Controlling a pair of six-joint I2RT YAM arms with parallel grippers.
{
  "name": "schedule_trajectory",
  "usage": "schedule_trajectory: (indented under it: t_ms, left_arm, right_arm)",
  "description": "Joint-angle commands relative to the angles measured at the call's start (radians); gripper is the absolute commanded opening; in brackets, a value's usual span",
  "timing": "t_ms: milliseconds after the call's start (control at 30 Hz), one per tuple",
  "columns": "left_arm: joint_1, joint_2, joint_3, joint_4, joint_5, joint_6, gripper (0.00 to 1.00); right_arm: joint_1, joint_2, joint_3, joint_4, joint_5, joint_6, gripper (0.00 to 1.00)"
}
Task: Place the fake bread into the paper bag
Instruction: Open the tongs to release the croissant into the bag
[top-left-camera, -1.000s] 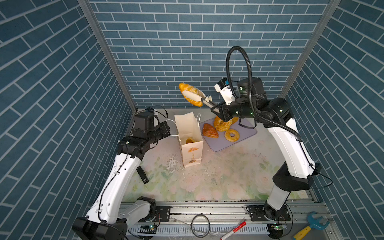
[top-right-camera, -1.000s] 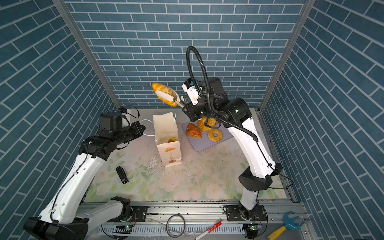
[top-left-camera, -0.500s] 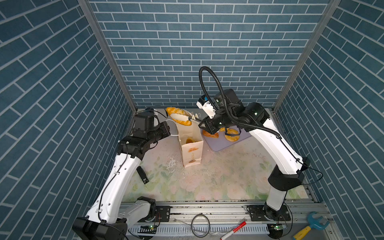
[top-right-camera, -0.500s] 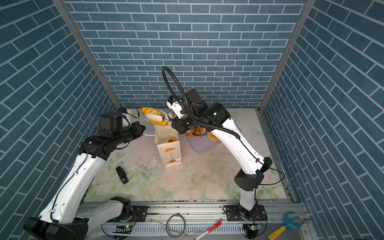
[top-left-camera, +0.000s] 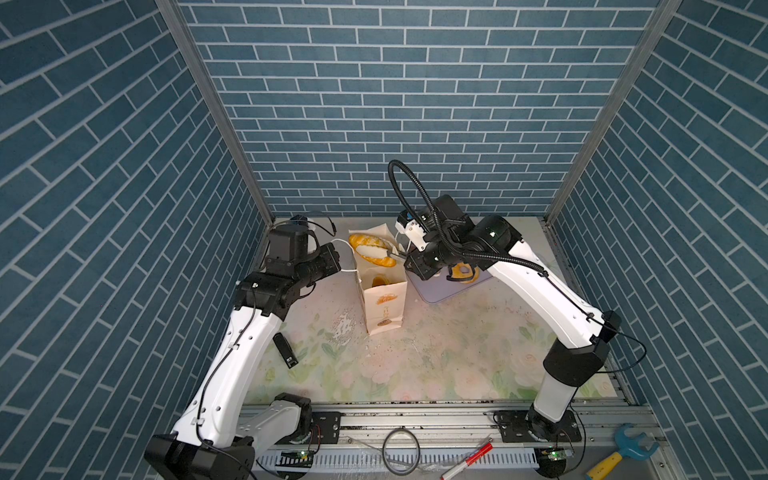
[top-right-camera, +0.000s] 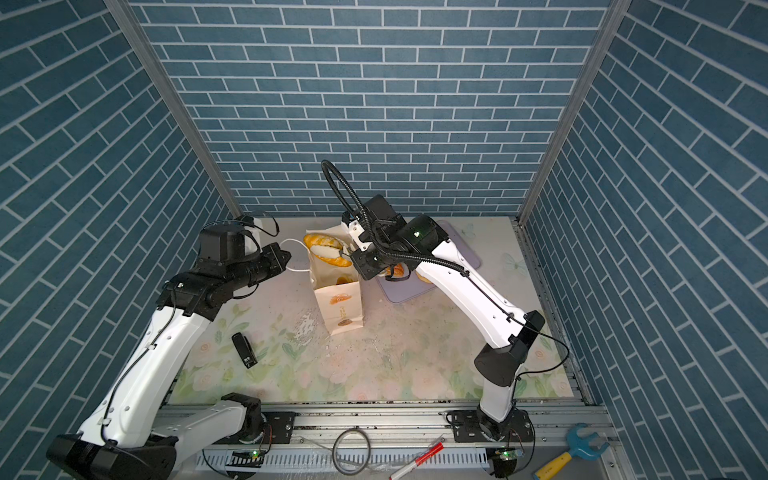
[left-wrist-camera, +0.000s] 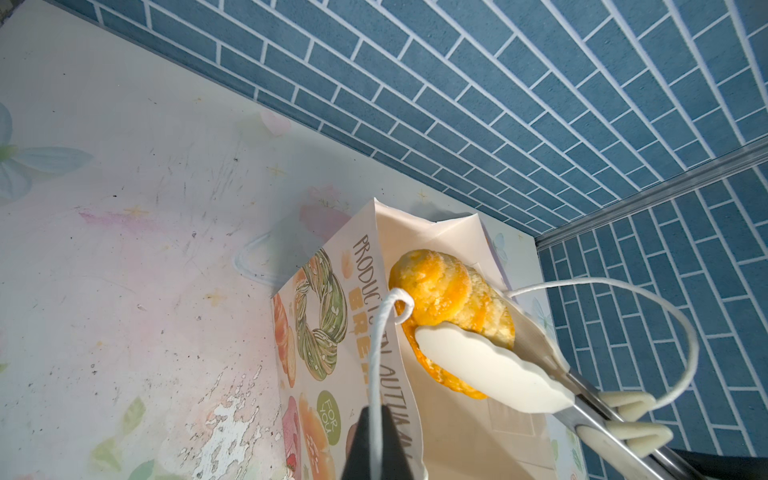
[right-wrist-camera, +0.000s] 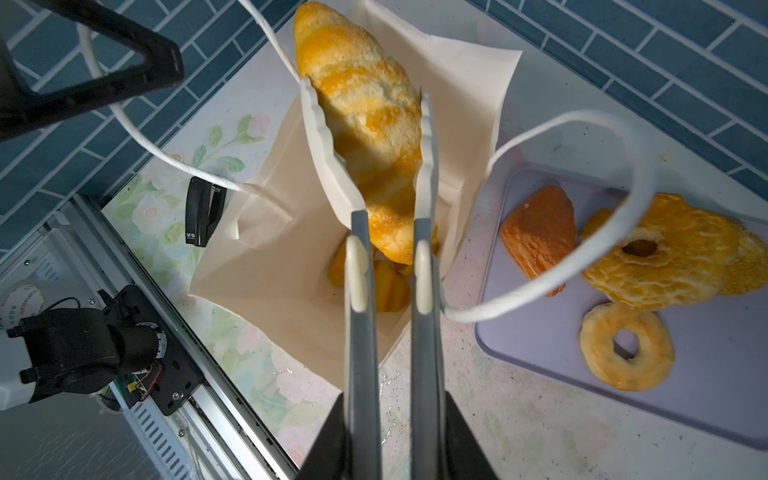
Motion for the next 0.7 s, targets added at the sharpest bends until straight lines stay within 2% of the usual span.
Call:
schedule_trajectory:
  t_ms: [0,267,433,667]
  left_arm:
    - [-0.006,-0.010,-0.011,0.013,-0.004,0.000,0.00]
    - [-0.006,-0.010,-0.009,0.014,-0.005,-0.002,0.00]
    - [-0.006,-0.010,-0.009,0.012,-0.006,-0.003,0.00]
    - [-0.006,-0.003,-0.008,0.015,-0.005,-0.003,0.00]
  right_arm:
    - [0.001,-0.071,-0.009,0.052,0.055,0.005,0.24]
    - [0.002,-0.053,-0.015,0.026,0.043,-0.004,0.30]
    - [0.001,-0.029,0.016,0.006,0.043,-0.012,0.38]
    - [0.000,0.002,0.131,-0.012,0.061,-0.039,0.44]
